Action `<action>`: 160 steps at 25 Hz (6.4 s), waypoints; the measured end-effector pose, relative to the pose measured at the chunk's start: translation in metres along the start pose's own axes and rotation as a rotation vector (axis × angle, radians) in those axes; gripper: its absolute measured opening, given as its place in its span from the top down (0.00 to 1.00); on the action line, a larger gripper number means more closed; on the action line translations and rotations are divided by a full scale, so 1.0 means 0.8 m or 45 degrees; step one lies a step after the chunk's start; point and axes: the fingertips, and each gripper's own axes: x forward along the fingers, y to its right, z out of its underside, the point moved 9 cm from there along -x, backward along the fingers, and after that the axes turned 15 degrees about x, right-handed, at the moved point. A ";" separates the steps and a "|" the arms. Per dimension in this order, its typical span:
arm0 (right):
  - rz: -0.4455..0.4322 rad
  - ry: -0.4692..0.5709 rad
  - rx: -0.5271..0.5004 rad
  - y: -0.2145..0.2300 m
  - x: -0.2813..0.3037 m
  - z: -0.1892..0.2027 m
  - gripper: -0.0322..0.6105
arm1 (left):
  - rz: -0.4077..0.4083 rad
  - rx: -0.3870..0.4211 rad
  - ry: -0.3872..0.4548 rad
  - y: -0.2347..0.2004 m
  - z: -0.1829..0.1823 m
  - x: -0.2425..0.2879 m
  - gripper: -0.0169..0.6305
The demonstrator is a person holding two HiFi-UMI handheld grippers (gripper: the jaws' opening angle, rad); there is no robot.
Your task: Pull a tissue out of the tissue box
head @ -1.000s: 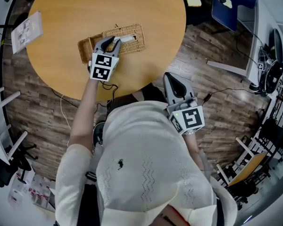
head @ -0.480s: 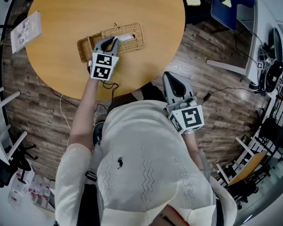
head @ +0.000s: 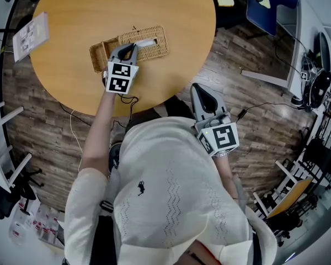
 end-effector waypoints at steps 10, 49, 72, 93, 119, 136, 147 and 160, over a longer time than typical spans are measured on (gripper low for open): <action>-0.002 0.003 -0.003 -0.001 -0.005 0.002 0.95 | -0.010 0.001 0.020 0.002 -0.004 -0.005 0.95; -0.029 0.011 -0.007 -0.006 -0.005 0.003 0.95 | -0.045 0.015 0.083 -0.003 -0.024 -0.025 0.95; -0.043 0.019 -0.020 -0.009 -0.008 0.004 0.95 | -0.065 0.034 0.123 -0.002 -0.037 -0.038 0.95; -0.050 0.021 -0.027 -0.008 -0.009 0.006 0.95 | -0.102 0.024 0.153 -0.004 -0.043 -0.049 0.95; -0.074 0.018 -0.030 -0.002 -0.010 0.004 0.95 | -0.153 0.029 0.171 -0.007 -0.053 -0.059 0.95; -0.121 0.011 -0.056 0.000 -0.009 0.002 0.95 | -0.197 0.023 0.194 -0.003 -0.058 -0.075 0.95; -0.186 0.005 -0.069 0.001 -0.011 0.002 0.95 | -0.274 -0.046 0.243 0.008 -0.064 -0.102 0.95; -0.312 -0.021 -0.092 0.003 -0.014 0.002 0.95 | -0.399 -0.133 0.286 0.033 -0.061 -0.149 0.95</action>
